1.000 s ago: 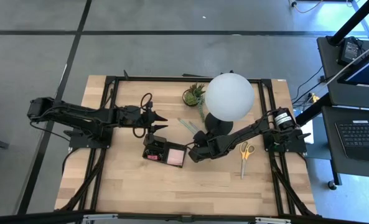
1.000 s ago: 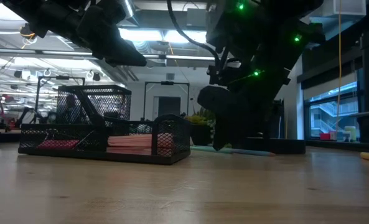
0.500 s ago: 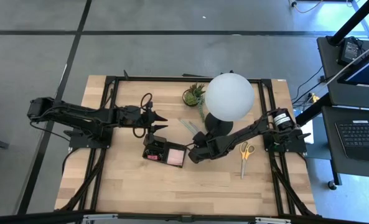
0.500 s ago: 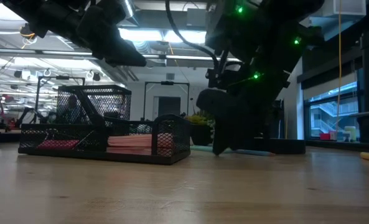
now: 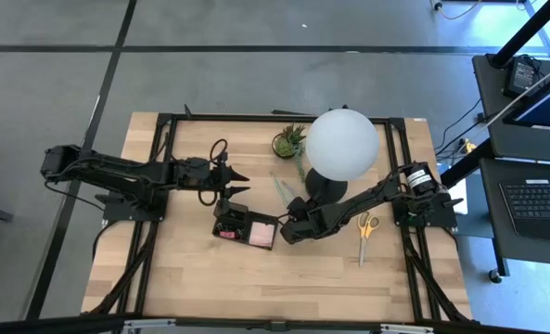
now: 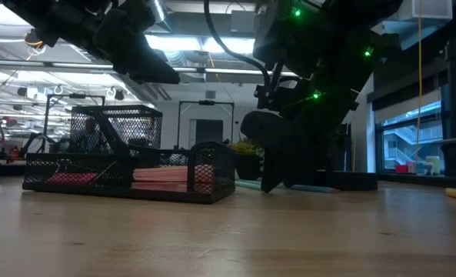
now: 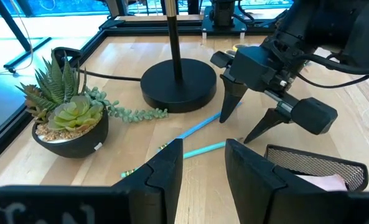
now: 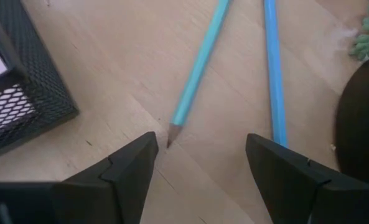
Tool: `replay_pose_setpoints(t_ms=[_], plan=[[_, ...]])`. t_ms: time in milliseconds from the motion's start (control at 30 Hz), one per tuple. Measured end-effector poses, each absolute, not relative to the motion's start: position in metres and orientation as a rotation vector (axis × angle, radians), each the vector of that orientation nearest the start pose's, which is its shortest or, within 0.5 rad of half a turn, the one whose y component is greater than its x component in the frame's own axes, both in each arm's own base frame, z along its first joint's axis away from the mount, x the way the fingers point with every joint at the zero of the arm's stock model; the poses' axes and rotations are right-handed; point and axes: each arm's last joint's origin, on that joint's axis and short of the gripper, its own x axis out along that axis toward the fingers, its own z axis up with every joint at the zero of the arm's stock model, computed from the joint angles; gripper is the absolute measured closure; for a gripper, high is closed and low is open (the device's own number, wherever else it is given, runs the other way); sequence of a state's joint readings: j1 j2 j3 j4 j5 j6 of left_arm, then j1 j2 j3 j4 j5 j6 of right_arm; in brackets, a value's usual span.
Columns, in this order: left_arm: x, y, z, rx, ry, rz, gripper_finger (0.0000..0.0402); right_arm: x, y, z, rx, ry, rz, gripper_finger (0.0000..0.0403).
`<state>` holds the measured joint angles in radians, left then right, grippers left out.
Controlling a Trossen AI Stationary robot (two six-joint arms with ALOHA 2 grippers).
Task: Pick and place office supplies into organizer
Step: Put the light blue pencil into the desk organizer
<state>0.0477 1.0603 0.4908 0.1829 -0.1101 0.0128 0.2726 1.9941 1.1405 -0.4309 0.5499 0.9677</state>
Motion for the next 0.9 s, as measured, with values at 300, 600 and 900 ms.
replay_pose_setpoints(t_ms=[300, 600, 900], plan=[[0.2187, 0.0136, 0.2159, 0.025, 0.388, 0.153, 0.0288, 0.3558, 0.0788, 0.1099, 0.364, 0.897, -0.753, 0.0150], [0.2186, 0.0136, 0.2157, 0.025, 0.389, 0.153, 0.0288, 0.3572, 0.0774, 0.1099, 0.371, 0.893, -0.749, 0.0222], [0.2186, 0.0136, 0.2156, 0.025, 0.389, 0.153, 0.0288, 0.3570, 0.0770, 0.1097, 0.366, 0.895, -0.751, 0.0285]])
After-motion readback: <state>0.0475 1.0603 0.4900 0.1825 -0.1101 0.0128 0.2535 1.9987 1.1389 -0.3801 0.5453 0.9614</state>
